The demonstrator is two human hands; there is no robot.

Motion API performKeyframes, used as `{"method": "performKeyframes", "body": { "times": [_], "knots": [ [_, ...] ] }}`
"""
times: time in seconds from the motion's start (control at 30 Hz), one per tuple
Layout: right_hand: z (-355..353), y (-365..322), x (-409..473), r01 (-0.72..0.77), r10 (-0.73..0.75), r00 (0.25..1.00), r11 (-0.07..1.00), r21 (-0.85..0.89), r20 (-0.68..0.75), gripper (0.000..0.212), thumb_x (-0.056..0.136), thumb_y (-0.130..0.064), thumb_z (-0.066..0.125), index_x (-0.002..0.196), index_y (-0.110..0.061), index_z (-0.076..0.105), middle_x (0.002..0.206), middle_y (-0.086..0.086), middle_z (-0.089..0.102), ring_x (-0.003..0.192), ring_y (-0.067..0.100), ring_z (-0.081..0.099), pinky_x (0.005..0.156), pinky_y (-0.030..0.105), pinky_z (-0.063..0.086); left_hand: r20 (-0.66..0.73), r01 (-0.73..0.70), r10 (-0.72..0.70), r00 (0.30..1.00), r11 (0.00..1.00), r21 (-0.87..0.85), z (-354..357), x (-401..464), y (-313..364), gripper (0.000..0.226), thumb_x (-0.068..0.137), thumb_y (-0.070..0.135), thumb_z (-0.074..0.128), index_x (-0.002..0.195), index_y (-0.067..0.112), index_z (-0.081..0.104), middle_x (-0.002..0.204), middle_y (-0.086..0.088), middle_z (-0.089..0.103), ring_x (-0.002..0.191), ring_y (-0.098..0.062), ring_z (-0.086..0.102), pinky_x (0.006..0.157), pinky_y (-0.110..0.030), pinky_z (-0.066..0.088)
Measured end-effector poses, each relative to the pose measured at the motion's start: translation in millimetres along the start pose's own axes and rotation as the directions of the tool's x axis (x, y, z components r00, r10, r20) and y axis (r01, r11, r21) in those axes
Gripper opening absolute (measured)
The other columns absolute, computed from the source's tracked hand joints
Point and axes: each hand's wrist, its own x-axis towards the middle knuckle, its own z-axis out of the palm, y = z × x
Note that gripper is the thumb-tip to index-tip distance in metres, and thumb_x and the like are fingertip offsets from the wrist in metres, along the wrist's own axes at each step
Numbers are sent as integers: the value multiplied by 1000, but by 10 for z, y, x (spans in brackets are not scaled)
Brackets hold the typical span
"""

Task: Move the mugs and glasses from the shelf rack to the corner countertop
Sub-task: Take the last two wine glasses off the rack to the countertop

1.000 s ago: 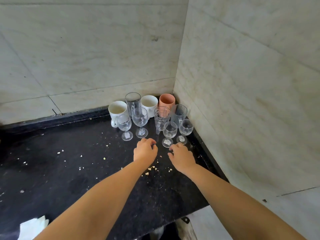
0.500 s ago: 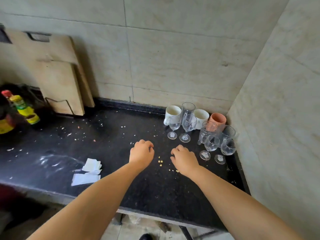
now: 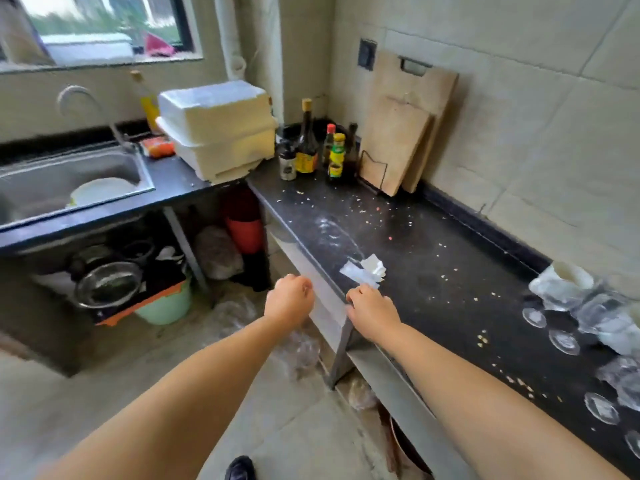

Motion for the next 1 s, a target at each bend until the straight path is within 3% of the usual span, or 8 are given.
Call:
{"method": "performKeyframes", "body": {
  "times": [0.23, 0.5, 0.77, 0.9, 1.0],
  "knots": [
    [39, -1694, 249, 279, -280, 960, 958, -63, -3, 35, 98, -33, 39, 125, -14, 51, 128, 9, 48, 119, 30, 49, 96, 43, 44, -150, 261, -274, 950, 960, -102, -854, -544, -1324, 29, 92, 19, 43, 110, 17, 65, 115, -10, 57, 114, -29, 51, 97, -42, 43],
    [335, -4031, 249, 492, -494, 870, 868, -65, -9, 34, 98, -34, 40, 123, -14, 52, 126, 9, 49, 117, 30, 50, 93, 43, 45, -266, 415, -440, 858, 898, -148, -1999, -1422, -3096, 29, 89, 18, 46, 108, 14, 67, 113, -13, 62, 110, -30, 56, 97, -42, 46],
    [420, -6104, 1, 703, -705, 709, 708, -64, -16, 34, 98, -34, 40, 122, -14, 54, 125, 10, 51, 115, 31, 52, 92, 43, 45, -391, 549, -585, 711, 809, -212, -3068, -2238, -4647, 23, 91, 19, 48, 100, 14, 68, 106, -11, 64, 101, -28, 60, 93, -43, 51],
    [409, -6975, 46, 782, -783, 622, 621, -54, -13, 36, 98, -34, 40, 125, -15, 53, 125, 9, 52, 113, 30, 54, 93, 44, 47, -461, 574, -644, 611, 761, -304, -3567, -2464, -5246, 18, 92, 19, 48, 93, 17, 65, 100, -8, 63, 91, -23, 61, 85, -42, 54],
    [389, -7531, 181, 815, -817, 576, 575, -67, -10, 35, 98, -35, 40, 123, -15, 54, 123, 9, 53, 110, 30, 55, 89, 43, 48, -490, 578, -655, 575, 749, -322, -3930, -2469, -5605, 12, 91, 20, 48, 85, 24, 58, 92, -2, 61, 84, -17, 59, 73, -34, 51]
  ]
}}
